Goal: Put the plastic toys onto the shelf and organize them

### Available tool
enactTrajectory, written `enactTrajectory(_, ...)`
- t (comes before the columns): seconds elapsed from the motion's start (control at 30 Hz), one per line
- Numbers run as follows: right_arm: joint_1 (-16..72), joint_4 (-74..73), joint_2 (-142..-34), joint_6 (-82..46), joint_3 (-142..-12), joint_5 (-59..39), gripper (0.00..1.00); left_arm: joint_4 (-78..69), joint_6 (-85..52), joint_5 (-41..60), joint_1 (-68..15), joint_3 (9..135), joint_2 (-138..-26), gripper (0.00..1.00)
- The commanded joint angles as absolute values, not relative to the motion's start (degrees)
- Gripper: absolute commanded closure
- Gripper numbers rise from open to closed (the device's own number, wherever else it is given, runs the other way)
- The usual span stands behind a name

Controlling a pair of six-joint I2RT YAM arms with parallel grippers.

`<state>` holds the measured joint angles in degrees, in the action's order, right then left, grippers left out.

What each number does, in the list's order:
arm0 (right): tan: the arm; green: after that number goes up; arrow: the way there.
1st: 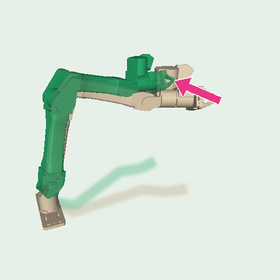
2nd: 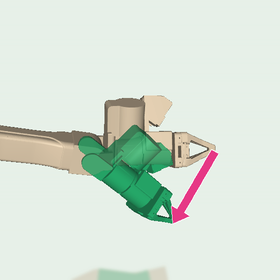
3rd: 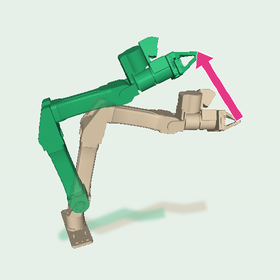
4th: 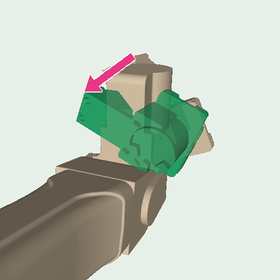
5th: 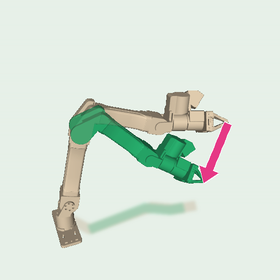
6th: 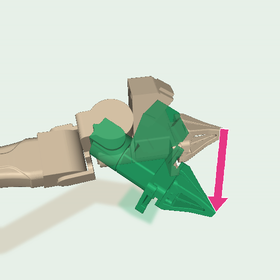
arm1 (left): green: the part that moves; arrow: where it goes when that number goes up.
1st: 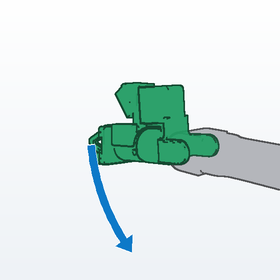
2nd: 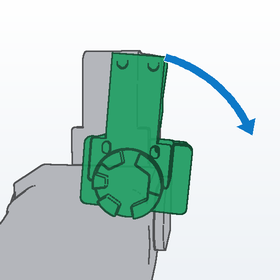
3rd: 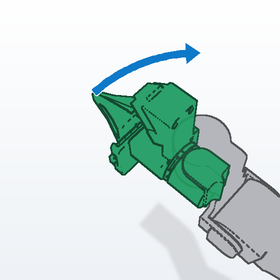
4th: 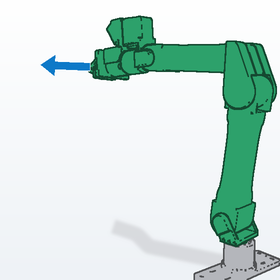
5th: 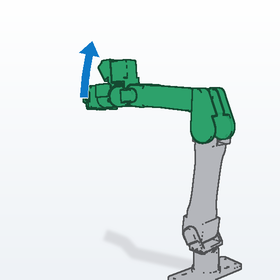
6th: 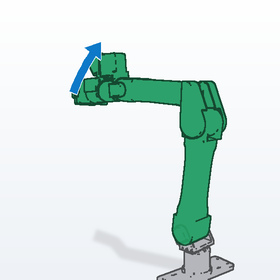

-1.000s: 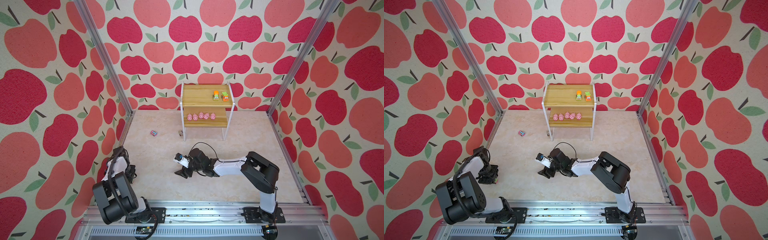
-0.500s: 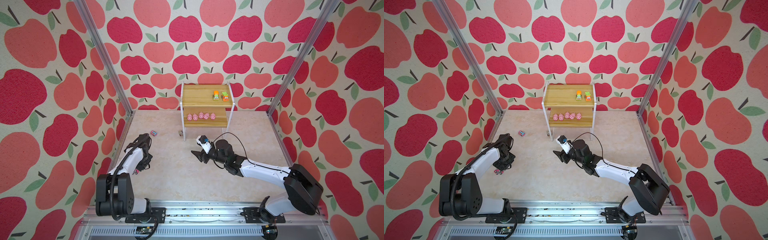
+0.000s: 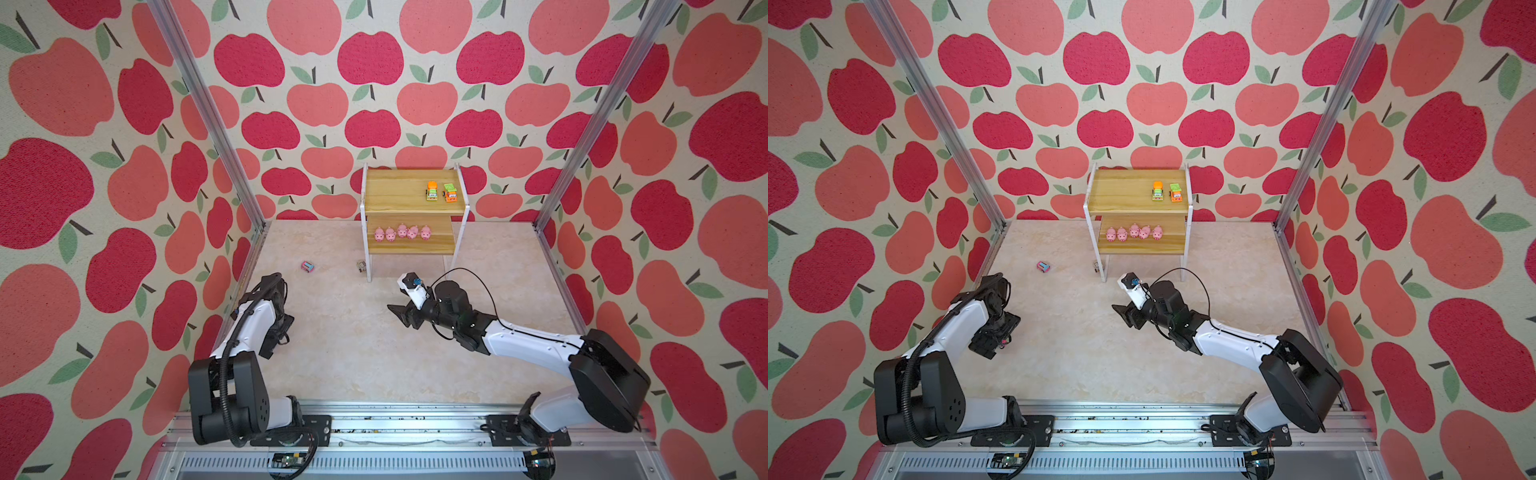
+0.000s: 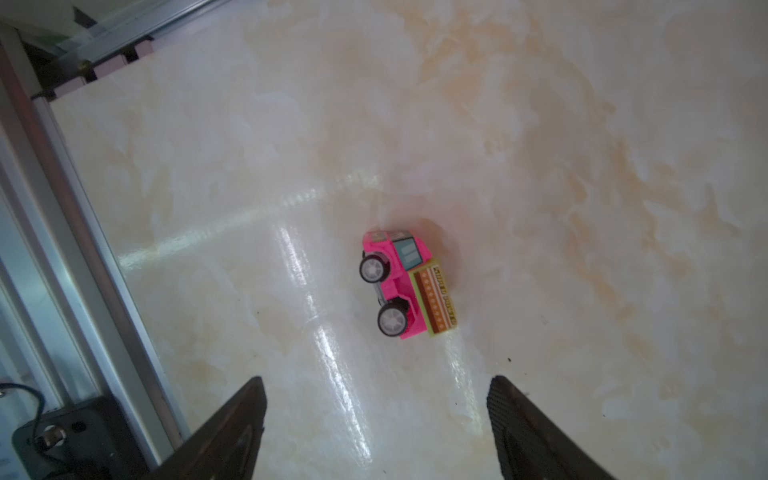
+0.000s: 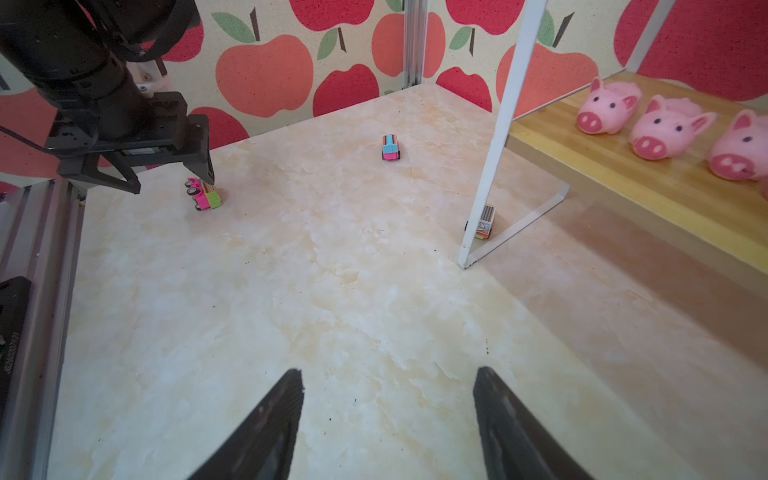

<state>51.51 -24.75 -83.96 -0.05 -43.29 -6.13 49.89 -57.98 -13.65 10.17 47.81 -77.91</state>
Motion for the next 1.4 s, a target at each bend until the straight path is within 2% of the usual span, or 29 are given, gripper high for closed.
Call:
enactTrajectory(0.0, 53.3, -22.0, -85.6, 1.1, -46.1, -8.8, 0.30, 47.7, -58.3, -9.9, 13.8, 45.0, -77.9, 0.11)
enactTrajectory(0.33, 55.5, -18.3, -86.6, 4.0, -49.1, -8.0, 0.29, 39.0, -57.1, -8.6, 16.6, 43.9, -83.2, 0.12)
enactTrajectory(0.53, 55.5, -17.8, -85.6, 3.9, -48.1, -7.5, 0.29, 35.9, -57.2, -8.2, 17.0, 44.0, -86.6, 0.20)
enactTrajectory(0.63, 55.5, -17.8, -85.2, 3.9, -47.5, -7.2, 0.29, 34.8, -57.0, -7.8, 16.8, 44.0, -87.0, 0.33)
enactTrajectory(0.8, 55.5, -18.4, -84.7, 3.5, -46.9, -6.5, 0.29, 33.9, -55.5, -8.8, 16.3, 44.1, -86.4, 0.63)
enactTrajectory(0.93, 55.5, -18.7, -83.3, 3.5, -45.7, -5.7, 0.29, 35.2, -54.7, -9.7, 15.5, 45.3, -86.0, 0.76)
enactTrajectory(1.17, 53.7, -18.9, -78.3, 2.7, -42.1, -2.6, 0.29, 37.4, -54.8, -13.0, 6.4, 46.0, -84.2, 0.83)
enactTrajectory(1.37, 50.6, -18.1, -72.0, 1.3, -38.2, 2.2, 0.29, 41.3, -59.3, -15.9, -10.3, 47.0, -83.2, 0.83)
